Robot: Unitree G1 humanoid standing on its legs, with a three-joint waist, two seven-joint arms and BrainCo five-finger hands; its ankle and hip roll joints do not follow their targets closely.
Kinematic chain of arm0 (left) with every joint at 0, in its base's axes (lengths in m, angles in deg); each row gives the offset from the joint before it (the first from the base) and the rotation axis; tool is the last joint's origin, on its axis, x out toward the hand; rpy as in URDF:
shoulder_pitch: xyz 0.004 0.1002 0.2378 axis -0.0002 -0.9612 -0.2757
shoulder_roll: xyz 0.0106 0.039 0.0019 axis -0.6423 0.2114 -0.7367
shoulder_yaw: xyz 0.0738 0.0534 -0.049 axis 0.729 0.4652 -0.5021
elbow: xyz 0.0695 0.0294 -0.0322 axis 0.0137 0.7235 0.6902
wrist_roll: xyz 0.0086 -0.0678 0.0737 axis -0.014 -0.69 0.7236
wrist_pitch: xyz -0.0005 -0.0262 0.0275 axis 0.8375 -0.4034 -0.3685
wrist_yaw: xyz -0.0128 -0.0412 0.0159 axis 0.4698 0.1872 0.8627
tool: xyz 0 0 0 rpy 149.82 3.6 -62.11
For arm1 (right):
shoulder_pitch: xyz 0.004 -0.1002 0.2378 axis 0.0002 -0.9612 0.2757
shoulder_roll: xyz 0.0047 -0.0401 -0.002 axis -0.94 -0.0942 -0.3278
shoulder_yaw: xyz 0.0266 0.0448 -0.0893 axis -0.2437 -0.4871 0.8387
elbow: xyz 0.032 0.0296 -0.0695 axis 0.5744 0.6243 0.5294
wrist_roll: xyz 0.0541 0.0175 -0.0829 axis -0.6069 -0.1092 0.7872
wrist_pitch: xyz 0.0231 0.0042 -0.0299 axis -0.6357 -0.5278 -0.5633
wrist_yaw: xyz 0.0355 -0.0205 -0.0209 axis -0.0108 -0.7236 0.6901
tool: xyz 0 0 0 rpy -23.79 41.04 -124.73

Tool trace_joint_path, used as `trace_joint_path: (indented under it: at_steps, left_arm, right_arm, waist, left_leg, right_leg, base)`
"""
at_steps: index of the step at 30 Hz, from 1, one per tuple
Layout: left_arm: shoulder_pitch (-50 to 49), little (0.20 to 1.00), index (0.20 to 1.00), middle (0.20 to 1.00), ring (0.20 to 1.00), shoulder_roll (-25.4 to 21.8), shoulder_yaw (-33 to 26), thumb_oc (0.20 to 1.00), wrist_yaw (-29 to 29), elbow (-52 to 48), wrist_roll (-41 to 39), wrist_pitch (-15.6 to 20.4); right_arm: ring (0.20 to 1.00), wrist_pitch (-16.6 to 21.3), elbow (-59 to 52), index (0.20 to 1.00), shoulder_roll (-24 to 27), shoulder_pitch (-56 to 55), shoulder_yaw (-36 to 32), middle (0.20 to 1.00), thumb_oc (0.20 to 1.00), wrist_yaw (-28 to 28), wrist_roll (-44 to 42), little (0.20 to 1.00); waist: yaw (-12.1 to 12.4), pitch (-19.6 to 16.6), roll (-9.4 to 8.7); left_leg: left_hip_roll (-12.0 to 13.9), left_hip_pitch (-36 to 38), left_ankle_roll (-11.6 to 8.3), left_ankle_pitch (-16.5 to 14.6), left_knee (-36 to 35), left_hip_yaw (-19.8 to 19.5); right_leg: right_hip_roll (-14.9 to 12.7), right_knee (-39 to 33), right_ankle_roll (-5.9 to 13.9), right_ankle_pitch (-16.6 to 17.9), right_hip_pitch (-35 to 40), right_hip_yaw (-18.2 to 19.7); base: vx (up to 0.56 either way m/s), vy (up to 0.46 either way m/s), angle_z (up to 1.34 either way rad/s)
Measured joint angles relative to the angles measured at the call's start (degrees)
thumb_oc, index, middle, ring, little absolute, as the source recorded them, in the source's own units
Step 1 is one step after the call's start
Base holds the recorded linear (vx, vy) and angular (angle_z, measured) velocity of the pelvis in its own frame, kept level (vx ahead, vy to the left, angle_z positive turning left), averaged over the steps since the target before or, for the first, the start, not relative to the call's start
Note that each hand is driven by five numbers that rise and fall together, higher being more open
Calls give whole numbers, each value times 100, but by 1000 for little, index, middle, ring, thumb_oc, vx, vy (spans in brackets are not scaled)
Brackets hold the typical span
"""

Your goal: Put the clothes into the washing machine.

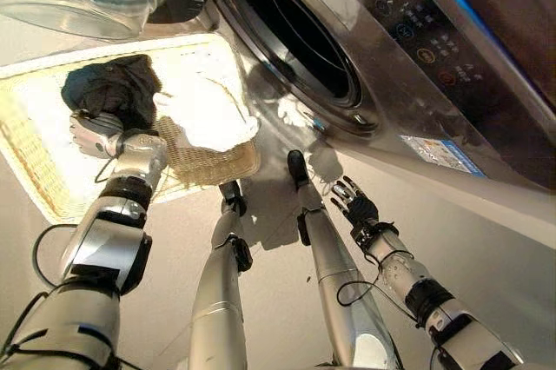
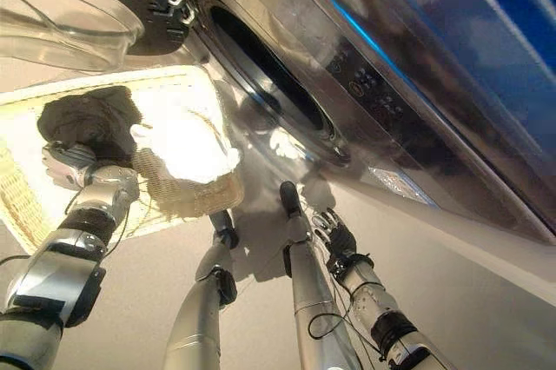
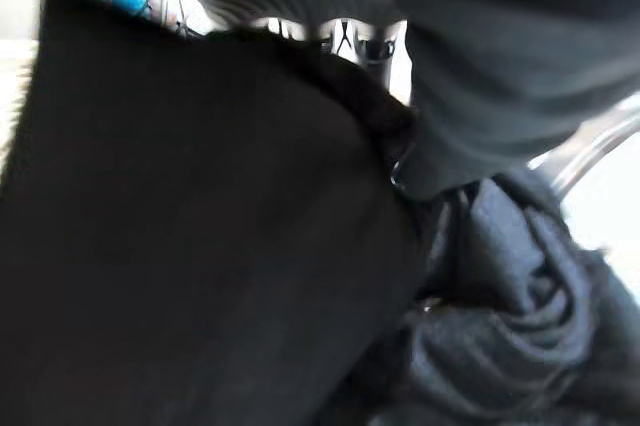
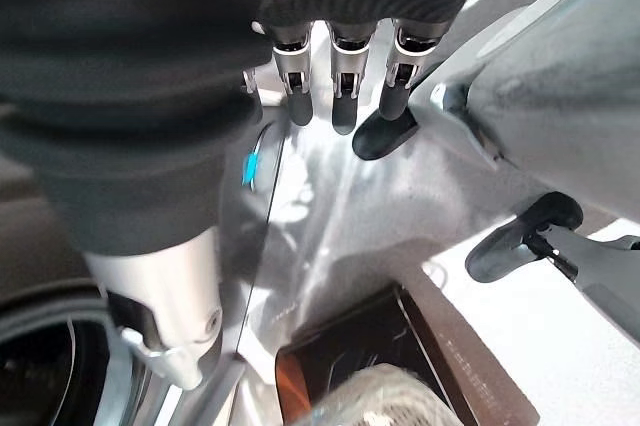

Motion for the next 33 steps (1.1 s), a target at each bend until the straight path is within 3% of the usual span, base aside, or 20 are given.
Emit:
trace_joint_path:
  at_steps: [11, 17, 22, 25, 28, 30, 33]
  left_arm:
    - [-1491, 200, 200, 200, 200, 69, -677, 200, 129, -1581, 587, 452]
    - [-2168, 200, 200, 200, 200, 119, -873, 200, 527, -2553, 865, 791]
    - [-2587, 200, 200, 200, 200, 139, -971, 200, 1014, -3457, 1069, 839]
    - [-2983, 200, 200, 200, 200, 34, -1010, 200, 1643, -4490, 1069, 936]
    - [-2942, 200, 200, 200, 200, -82, -1045, 200, 2009, -4866, 1068, 1124]
    - [-2947, 200, 200, 200, 200, -102, -1107, 200, 2373, -5102, 1063, 1161]
    - [-2941, 200, 200, 200, 200, -185, -1115, 200, 2794, -5330, 1052, 1175]
  right_arm:
    - [1000, -10, -190, 1000, -72, -226, -256, 1000, 1000, -169, 428, 1000]
    - [1000, -12, -213, 1000, -214, -266, -306, 1000, 1000, -288, 749, 1000]
    - [1000, -32, -299, 1000, -219, -262, -397, 1000, 1000, -399, 1011, 1000]
    - [1000, -33, -532, 1000, -167, -417, -406, 1000, 1000, -396, 1412, 1000]
    - [1000, -13, -755, 1000, -61, -463, -432, 1000, 1000, -388, 1756, 1000]
    - [1000, 5, -882, 1000, 38, -422, -368, 1000, 1000, -403, 2293, 1000]
    - [1000, 112, -978, 1000, 89, -402, -260, 1000, 1000, -520, 3034, 1000]
  waist:
    - [991, 12, 56]
    - [1313, 5, 145]
    - [1451, 0, 282]
    - [1502, -8, 316]
    - [1610, -33, 441]
    - [1605, -15, 590]
    - [1600, -24, 620]
  left_leg:
    - [75, 546, -243, 245, -385, -653]
    - [137, 1149, -363, 348, -709, -947]
    - [161, 1533, -428, 346, -761, -1076]
    - [198, 2097, -444, 280, -870, -1129]
    - [231, 2191, -450, 259, -885, -1141]
    - [269, 2335, -450, 261, -909, -1150]
    - [272, 2574, -485, 279, -917, -1149]
  right_leg:
    - [63, 205, -285, -300, 498, -553]
    - [77, 254, -396, -483, 1066, -856]
    - [62, 322, -438, -588, 1474, -1023]
    - [52, 323, -441, -750, 2021, -1093]
    - [77, 290, -466, -773, 2138, -1124]
    - [76, 256, -482, -774, 2339, -1242]
    - [73, 225, -497, -797, 2596, -1256]
  base:
    - [-28, -103, 18]
    - [-34, -105, 22]
    - [-14, -98, 15]
    - [-11, -76, 11]
    - [-7, -50, 5]
    - [-6, -64, 16]
    - [3, -26, 3]
